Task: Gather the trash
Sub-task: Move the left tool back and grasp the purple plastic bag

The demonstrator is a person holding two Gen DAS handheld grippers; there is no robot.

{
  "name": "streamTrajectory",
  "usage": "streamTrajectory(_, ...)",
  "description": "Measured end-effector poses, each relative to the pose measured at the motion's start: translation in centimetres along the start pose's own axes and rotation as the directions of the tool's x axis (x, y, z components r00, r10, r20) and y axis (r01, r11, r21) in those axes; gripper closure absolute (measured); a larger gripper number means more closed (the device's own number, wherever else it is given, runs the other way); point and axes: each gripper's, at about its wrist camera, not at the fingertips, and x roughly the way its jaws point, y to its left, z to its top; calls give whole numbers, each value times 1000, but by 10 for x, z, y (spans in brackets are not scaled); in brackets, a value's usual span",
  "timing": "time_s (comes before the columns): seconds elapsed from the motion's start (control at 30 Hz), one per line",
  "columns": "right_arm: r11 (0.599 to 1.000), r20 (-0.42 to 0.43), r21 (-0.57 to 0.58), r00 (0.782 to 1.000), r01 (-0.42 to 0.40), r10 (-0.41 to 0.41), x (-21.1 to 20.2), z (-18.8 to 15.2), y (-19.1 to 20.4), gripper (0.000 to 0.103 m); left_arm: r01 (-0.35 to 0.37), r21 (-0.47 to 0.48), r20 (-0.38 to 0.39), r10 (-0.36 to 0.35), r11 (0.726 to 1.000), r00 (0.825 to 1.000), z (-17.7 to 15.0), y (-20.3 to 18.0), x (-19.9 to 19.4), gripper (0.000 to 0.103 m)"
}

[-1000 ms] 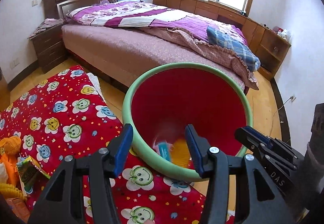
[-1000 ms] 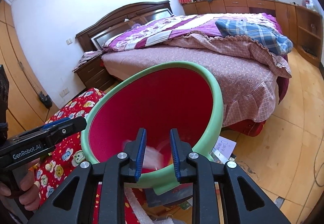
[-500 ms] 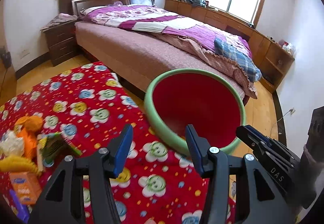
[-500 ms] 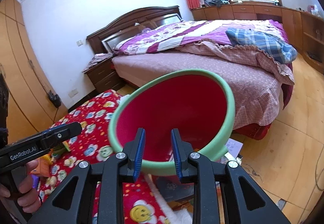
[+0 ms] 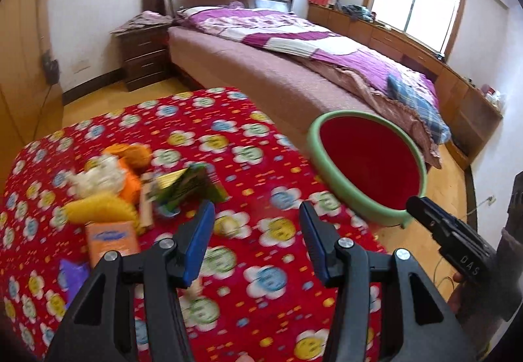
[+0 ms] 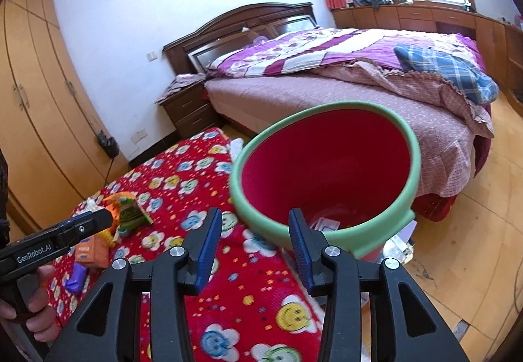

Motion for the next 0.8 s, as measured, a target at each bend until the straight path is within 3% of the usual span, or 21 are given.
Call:
streamTrajectory(0.17, 1000, -24, -20, 1000, -19, 18, 2, -6, 14, 57, -59, -44, -2, 59, 997, 998, -11, 31, -12, 49)
streamTrajectory(0.27, 999, -38, -28, 999, -28, 27, 3, -11, 21, 51, -95, -80, -13, 95, 992, 995, -19, 52, -16, 49)
streamTrajectory(0.47, 998, -67, -48, 997, -39, 35, 7, -21, 36, 50, -154, -126, -62, 147, 980, 987, -34, 90, -17, 49)
streamTrajectory(0.8, 996, -119, -73, 992, -49, 40, 17, -35, 57, 49, -265, -171, -143, 242, 949, 960, -65, 138, -12, 49)
